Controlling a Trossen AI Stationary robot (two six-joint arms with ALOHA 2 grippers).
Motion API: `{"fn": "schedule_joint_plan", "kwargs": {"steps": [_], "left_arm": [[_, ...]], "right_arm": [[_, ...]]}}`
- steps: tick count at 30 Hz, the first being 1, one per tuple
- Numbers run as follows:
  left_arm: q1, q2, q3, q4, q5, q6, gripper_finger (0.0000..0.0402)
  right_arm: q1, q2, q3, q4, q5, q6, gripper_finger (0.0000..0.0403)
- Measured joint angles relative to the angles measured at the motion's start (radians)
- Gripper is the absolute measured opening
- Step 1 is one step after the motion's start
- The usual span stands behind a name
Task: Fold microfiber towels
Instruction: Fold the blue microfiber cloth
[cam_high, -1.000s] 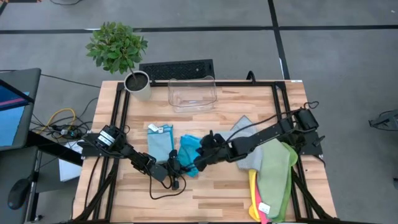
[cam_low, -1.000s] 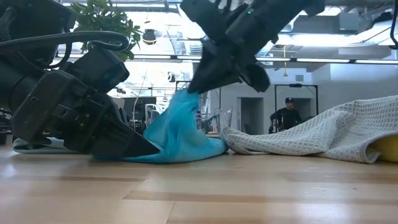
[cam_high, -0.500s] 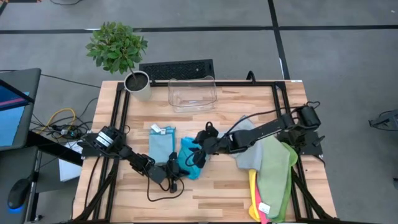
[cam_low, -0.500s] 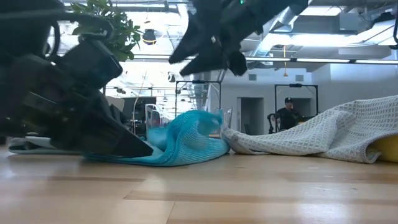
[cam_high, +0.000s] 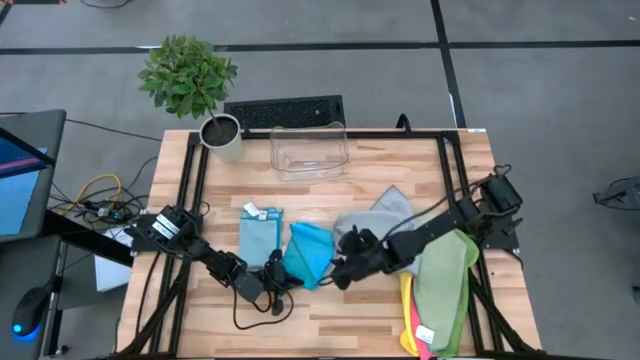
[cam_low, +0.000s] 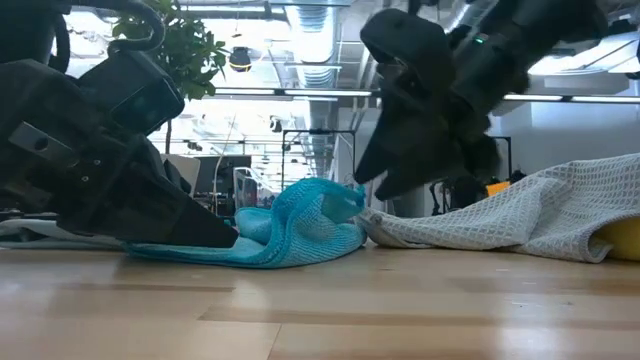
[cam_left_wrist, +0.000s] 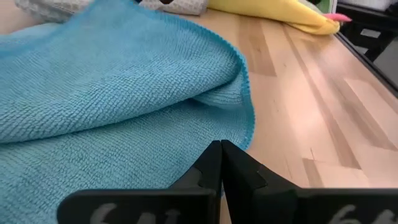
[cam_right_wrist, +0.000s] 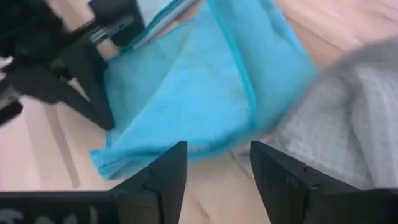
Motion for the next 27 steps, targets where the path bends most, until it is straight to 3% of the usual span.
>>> {"fn": "schedule_joint_plan", "kwargs": {"steps": [7, 18, 27], "left_arm": [[0.014, 0.002, 0.025, -0.01, 0.025, 0.032, 0.0], [0.014, 0.001, 0.027, -0.025, 0.02, 0.022, 0.0], [0.014, 0.001, 0.028, -0.025, 0.02, 0.026, 0.0]], "right_arm": [[0.048, 0.021, -0.004, 0.022, 0.095, 0.069, 0.0196], [0.047, 0.093, -0.002, 0.076, 0.071, 0.1, 0.0169], [-0.033, 0.145, 0.049, 0.292, 0.026, -0.113, 0.0164]]}}
